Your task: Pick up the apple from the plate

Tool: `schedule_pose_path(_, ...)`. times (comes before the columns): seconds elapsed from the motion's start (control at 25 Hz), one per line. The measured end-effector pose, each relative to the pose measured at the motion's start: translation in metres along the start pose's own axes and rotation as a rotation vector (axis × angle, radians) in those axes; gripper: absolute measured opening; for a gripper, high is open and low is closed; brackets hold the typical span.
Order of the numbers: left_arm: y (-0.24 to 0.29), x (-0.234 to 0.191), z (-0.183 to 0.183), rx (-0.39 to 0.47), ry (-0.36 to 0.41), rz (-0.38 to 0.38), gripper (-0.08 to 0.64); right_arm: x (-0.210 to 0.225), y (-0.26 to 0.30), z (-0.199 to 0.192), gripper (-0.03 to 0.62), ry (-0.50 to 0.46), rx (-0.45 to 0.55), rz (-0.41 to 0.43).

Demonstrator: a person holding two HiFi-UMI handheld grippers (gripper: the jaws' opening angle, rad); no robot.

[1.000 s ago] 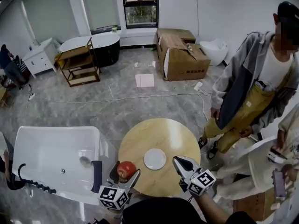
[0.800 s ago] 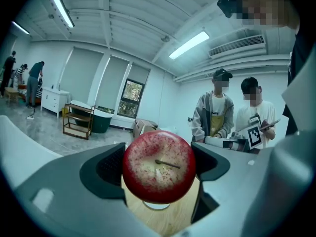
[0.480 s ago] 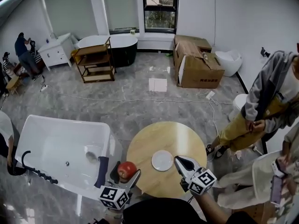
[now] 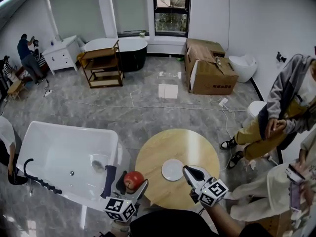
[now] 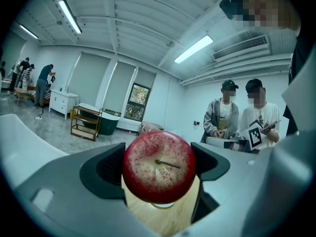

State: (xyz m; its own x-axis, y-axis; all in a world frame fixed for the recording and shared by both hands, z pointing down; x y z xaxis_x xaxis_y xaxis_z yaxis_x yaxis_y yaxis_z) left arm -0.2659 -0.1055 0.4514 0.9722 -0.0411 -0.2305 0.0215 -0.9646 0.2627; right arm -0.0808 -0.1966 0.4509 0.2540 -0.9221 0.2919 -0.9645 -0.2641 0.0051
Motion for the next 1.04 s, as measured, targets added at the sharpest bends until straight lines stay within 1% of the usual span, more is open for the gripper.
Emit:
schedule_pose_path(0.36, -0.001, -0.004, 0.000, -0.001, 0.001, -0.013, 0.417, -0.005, 0.001, -0.001, 0.008, 0.000, 0.008, -0.011)
schedule_pose_path(0.68, -0.001, -0.003, 0.001, -0.004, -0.010, -0.005, 0.417, -0.001, 0.000, -0.001, 0.006, 0.013, -0.003, -0.016)
schedule_pose_path(1.04, -0.006, -0.020, -0.004, -0.008, -0.022, 0.008, 0.417, -0.005, 0.011, -0.010, 0.006, 0.010, -0.009, -0.013)
Point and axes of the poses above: the fingertips, and each gripper's own axes: y forward along the fingers, x to its right, z out of its top, the point moved 1 cm from there along -y, backward along the fingers, and after that the axes turned 10 degrees about z, right-handed, at the moved point
